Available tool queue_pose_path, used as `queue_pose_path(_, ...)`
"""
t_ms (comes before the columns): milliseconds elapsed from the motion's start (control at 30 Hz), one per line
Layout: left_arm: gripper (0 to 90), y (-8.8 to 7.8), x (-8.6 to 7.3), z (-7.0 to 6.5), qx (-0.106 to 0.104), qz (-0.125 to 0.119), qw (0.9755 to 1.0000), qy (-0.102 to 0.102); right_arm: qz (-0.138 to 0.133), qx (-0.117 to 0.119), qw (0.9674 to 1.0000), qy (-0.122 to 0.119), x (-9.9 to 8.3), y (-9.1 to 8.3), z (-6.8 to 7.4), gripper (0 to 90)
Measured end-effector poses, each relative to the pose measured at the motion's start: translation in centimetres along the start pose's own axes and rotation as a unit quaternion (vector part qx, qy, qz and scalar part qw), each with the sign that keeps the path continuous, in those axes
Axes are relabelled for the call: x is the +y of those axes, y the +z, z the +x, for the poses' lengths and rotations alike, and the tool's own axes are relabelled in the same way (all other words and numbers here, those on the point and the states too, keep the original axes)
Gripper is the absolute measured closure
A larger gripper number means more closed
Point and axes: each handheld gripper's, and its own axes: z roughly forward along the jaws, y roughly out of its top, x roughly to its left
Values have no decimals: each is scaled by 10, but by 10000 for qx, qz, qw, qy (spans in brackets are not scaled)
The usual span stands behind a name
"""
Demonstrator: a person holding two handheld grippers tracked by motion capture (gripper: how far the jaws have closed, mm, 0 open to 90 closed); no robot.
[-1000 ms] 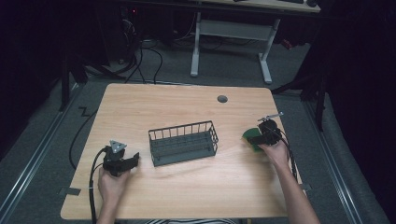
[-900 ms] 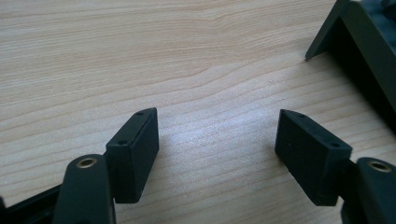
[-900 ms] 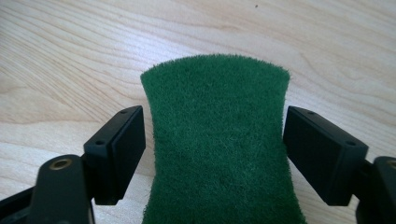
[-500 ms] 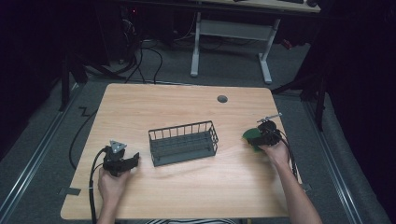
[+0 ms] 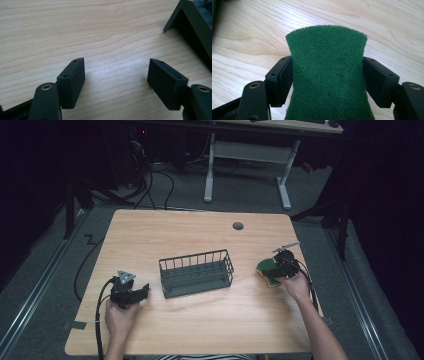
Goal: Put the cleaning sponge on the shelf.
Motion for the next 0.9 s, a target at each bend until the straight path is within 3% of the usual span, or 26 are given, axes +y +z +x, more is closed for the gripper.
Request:
queue_pose_path(233, 310, 0, 0, 0, -12, 1, 10000, 1, -77, 116, 9998, -127, 1, -8, 8, 294)
queue_pose_path(533, 312, 0, 0, 0, -8, -3, 10000, 8, -166, 248, 9996, -19, 3, -18, 11, 294)
queue_pose_path(900, 312, 0, 0, 0, -9, -3, 10000, 8, -384, 394, 9981, -277, 10, -38, 25, 294)
